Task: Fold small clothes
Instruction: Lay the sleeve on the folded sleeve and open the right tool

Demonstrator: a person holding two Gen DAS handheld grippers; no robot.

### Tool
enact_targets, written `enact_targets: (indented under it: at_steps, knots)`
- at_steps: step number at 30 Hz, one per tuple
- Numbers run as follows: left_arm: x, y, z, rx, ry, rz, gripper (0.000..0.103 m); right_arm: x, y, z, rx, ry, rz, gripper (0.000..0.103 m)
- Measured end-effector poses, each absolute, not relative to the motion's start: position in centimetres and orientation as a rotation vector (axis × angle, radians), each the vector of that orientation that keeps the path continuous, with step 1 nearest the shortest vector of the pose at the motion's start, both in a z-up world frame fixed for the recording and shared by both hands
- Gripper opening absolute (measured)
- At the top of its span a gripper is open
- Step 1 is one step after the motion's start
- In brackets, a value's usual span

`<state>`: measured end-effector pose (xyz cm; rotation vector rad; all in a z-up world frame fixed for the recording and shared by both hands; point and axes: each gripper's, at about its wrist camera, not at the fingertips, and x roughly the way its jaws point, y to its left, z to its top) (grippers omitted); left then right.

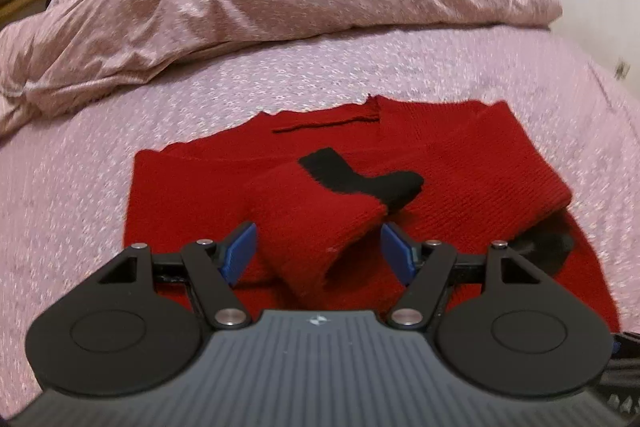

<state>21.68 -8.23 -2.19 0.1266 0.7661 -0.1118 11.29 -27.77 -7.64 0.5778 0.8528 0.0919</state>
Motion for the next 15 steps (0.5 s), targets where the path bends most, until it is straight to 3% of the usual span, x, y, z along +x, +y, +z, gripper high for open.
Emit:
enact_targets:
  at_steps: [7, 15]
  knots:
    - [23.4, -10.3, -4.5, 0.221, 0.690, -0.062, 0.072, 11.4, -27.7, -8.1, 0.561, 0.844, 0.108, 0.089]
    - [22.6, -6.0, -3.6, 0.161, 0.607, 0.019, 0.063, 11.3, -27.6, -8.3, 0.558, 0.833, 0.112, 0.089]
